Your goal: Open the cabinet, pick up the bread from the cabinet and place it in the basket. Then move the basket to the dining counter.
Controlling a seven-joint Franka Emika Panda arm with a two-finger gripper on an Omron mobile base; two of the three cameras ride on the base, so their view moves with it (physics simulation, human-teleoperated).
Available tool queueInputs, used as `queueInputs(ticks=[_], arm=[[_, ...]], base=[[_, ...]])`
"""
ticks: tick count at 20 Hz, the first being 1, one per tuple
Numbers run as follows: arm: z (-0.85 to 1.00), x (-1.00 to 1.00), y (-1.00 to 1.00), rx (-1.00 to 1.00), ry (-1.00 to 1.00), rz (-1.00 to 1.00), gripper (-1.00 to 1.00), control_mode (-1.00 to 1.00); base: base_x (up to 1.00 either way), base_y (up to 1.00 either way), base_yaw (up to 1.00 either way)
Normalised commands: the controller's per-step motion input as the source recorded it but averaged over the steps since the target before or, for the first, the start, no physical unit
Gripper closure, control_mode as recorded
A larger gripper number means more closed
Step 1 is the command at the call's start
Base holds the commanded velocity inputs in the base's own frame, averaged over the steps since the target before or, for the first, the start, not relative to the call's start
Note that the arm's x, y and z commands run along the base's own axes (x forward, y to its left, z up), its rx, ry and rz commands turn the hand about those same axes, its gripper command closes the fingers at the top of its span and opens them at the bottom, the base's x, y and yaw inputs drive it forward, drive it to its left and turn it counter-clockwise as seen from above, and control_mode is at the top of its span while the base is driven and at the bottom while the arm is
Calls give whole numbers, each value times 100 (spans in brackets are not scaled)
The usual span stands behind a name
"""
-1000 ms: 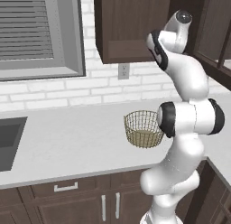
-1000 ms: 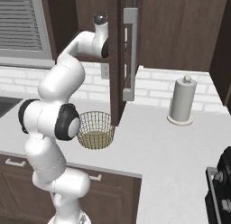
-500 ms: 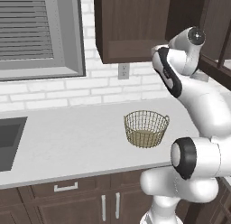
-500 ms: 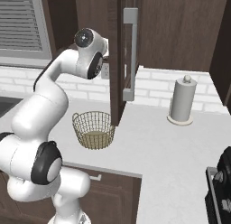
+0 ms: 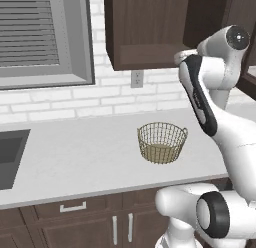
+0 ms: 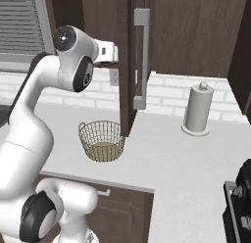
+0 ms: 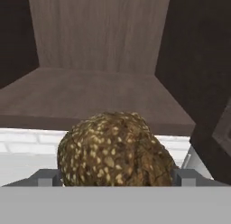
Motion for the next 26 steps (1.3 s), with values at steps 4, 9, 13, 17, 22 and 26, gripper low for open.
queueInputs(ticks=[4,9,13,17,22,26], arm=[[-33,-100,39,-3,35,0,100,-100],[-99,-85,53,-5,27,0,100,-100],[-100,-28,16,-1,25,0,100,-100],[-99,28,2,-3,19,0,100,-100],[-85,59,-9,-1,18,0,100,-100],[-89,44,0,0,24,0,100,-100]], base=[[0,0,0],[0,0,0],[0,0,0],[0,0,0],[0,0,0],[0,0,0]])
